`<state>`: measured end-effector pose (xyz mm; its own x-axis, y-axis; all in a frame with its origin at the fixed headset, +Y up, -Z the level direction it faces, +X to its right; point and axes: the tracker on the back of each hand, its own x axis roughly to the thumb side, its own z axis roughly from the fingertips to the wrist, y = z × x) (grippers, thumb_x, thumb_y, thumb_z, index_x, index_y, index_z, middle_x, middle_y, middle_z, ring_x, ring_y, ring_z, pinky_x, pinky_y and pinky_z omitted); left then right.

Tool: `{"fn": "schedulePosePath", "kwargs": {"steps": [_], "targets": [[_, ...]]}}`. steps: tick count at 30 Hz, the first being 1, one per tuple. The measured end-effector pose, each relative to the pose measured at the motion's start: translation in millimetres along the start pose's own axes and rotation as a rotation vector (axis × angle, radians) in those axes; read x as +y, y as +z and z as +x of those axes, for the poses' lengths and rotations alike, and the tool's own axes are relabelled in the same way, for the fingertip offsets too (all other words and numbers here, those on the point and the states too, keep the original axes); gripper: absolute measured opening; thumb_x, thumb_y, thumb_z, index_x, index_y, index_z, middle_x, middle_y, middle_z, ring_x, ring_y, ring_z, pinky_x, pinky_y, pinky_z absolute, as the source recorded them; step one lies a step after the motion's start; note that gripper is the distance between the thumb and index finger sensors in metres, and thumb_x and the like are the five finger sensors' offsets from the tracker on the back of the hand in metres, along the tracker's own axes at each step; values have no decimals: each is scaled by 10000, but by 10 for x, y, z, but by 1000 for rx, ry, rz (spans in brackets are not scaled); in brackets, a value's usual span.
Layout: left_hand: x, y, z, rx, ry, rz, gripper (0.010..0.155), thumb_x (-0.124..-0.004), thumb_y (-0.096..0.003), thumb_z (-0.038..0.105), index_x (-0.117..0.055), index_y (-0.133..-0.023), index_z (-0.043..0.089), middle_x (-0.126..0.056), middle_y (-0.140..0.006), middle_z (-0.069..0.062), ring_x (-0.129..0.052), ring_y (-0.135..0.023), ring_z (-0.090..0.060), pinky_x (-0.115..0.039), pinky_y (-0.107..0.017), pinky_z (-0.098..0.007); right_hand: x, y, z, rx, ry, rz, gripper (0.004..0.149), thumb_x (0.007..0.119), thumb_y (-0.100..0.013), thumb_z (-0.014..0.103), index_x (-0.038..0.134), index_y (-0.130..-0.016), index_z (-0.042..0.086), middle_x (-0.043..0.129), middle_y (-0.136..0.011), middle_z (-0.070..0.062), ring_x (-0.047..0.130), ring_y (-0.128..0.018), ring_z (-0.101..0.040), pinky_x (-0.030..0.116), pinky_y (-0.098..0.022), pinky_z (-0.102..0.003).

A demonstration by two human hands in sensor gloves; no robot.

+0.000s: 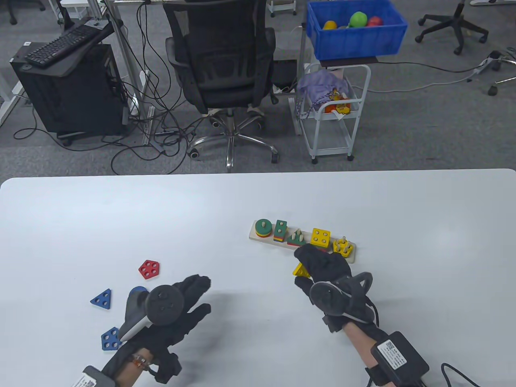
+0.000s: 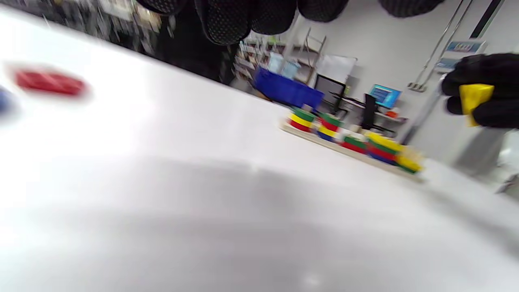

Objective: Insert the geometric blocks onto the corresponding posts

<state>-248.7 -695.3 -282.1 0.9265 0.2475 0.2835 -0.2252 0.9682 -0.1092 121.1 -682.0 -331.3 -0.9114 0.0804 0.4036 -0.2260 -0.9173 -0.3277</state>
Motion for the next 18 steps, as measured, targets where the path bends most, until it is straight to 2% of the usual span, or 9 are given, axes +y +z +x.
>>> {"fn": "schedulePosePath", "kwargs": {"steps": [3, 7, 9, 13, 18], "targets": [[26, 120, -193, 67, -153, 62, 648, -659, -513, 557, -494, -1100, 333, -506, -1215, -5, -598, -1122, -297, -454, -809, -614, 66, -263, -40, 39, 77, 104, 647, 872, -395, 387, 622, -958, 187, 734, -986, -139, 843, -843, -379, 648, -606, -676], [80, 194, -440, 184, -316, 80, 675, -658, -493, 590, -472, -1103, 371, -474, -1234, 32, -541, -1160, -283, -409, -822, -634, 230, -639, -108, 116, 172, 221, 624, 874, -394, 378, 649, -952, 212, 738, -998, -131, 826, -866, -382, 618, -633, -686], [114, 202, -591, 231, -312, 125, 654, -664, -484, 588, -509, -1086, 385, -498, -1228, 62, -549, -1166, -253, -387, -832, -633, 345, -797, -146, 167, 182, 286, 629, 867, -404, 358, 635, -965, 197, 722, -1008, -142, 811, -876, -393, 602, -641, -693], [140, 212, -817, 313, -268, 87, 698, -657, -471, 625, -474, -1102, 391, -465, -1243, 58, -517, -1179, -266, -383, -830, -640, 568, -1018, -207, 233, 222, 383, 627, 863, -409, 348, 633, -971, 195, 711, -1018, -146, 797, -888, -402, 582, -652, -702], [182, 245, -1031, 382, -216, 91, 700, -656, -470, 629, -473, -1104, 396, -465, -1246, 56, -516, -1181, -269, -383, -829, -642, 802, -1155, -252, 276, 220, 467, 622, 860, -408, 355, 641, -970, 202, 713, -1020, -141, 795, -893, -402, 577, -655, -704]]}}
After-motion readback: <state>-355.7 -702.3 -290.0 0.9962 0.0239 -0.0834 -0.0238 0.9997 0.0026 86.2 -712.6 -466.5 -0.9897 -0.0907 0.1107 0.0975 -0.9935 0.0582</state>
